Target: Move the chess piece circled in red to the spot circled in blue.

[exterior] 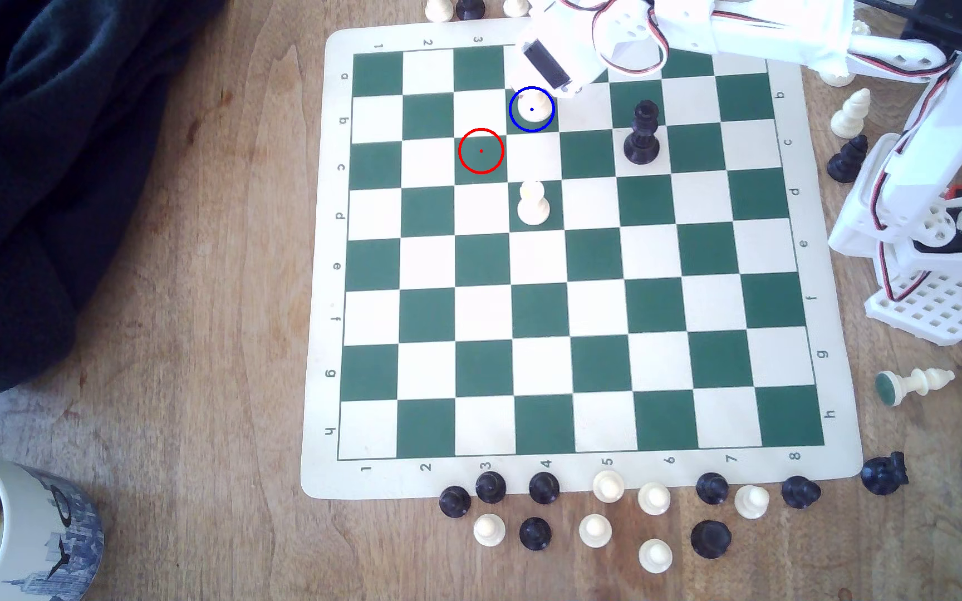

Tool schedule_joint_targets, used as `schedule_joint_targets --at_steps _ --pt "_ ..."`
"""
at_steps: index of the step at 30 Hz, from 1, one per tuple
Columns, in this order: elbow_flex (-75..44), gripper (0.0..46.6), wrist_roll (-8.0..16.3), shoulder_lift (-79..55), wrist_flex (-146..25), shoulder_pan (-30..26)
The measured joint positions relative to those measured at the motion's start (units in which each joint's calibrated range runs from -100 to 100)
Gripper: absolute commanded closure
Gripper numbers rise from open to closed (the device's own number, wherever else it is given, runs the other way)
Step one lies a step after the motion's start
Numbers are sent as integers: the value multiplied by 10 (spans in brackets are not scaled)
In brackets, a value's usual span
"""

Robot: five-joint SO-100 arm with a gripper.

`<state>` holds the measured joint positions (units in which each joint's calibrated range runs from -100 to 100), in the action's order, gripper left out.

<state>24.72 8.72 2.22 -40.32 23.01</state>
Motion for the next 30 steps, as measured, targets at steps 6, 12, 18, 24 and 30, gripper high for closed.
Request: schedule_joint_targets --at_steps 6,12,18,24,30 --pt "0 245 -1 0 0 1" --pt "4 218 -2 0 0 7" --pt "40 236 -13 59 -3 9" --pt "136 434 -27 188 37 7" --pt "287 464 -39 356 198 -19"
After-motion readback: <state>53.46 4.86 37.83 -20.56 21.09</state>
